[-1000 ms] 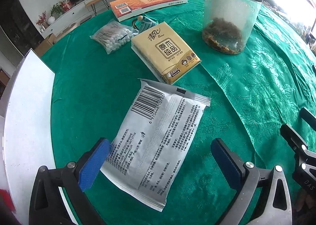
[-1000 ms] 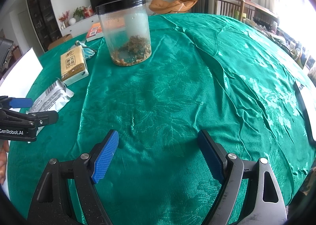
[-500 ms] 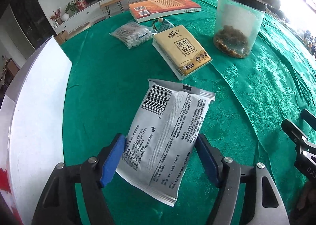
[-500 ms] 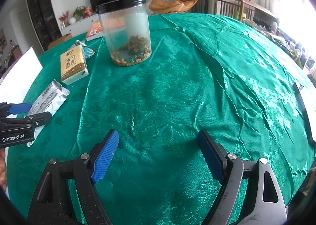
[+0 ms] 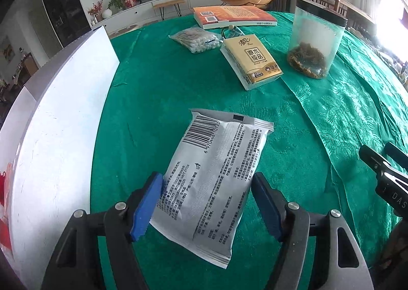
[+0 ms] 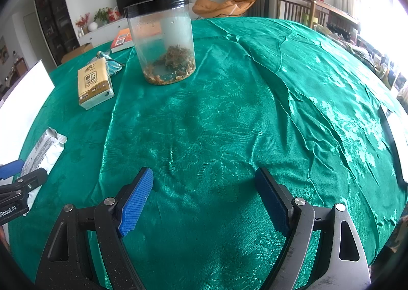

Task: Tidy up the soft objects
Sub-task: 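Grasp the white printed bag with the left tool, then grasp the beige tissue pack with the right tool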

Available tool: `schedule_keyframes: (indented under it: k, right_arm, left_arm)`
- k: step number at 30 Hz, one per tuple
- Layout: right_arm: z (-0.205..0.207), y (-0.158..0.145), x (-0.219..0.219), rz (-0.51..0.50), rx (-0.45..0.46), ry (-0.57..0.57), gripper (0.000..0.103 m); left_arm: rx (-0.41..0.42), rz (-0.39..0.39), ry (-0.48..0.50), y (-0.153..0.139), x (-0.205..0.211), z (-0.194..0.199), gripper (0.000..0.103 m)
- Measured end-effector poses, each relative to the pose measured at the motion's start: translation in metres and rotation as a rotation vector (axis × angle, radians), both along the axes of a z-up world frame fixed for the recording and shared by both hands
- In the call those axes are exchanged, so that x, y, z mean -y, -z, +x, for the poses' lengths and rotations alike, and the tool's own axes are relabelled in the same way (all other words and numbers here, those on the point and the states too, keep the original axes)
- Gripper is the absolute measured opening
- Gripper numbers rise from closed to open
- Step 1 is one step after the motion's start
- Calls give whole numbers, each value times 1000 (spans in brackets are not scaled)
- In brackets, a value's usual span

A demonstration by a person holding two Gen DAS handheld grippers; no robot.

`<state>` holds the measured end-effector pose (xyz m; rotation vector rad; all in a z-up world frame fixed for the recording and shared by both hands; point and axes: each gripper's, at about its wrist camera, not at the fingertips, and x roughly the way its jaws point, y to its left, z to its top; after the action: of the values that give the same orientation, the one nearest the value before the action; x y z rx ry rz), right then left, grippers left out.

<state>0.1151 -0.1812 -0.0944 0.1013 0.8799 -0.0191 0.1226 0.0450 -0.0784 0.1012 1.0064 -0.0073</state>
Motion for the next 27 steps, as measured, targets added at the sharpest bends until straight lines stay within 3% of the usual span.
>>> schedule_keyframes:
  k: [5, 9, 12, 18, 24, 26, 27]
  right_arm:
    - [-1, 0, 1, 7, 2, -2, 85]
    - [1, -7, 16, 159, 21, -15, 85]
    - [20, -22, 5, 227, 54, -115, 85]
    - [88, -49, -75, 148, 44, -364, 85]
    - [139, -27, -149, -45, -65, -464, 83]
    - [143, -23, -156, -68, -63, -471, 78]
    - [142, -23, -155, -66, -56, -470, 50]
  left_arm:
    - [17, -39, -10, -4, -7, -3, 69]
    - [32, -74, -26, -7, -14, -7, 67]
    - [35, -96, -31, -8, -22, -11, 67]
    - [24, -122, -47, -8, -33, -13, 66]
    - [19, -86, -27, -6, -31, -15, 66]
    - [20, -84, -24, -6, -31, -16, 66]
    - [21, -86, -25, -6, -31, -16, 66]
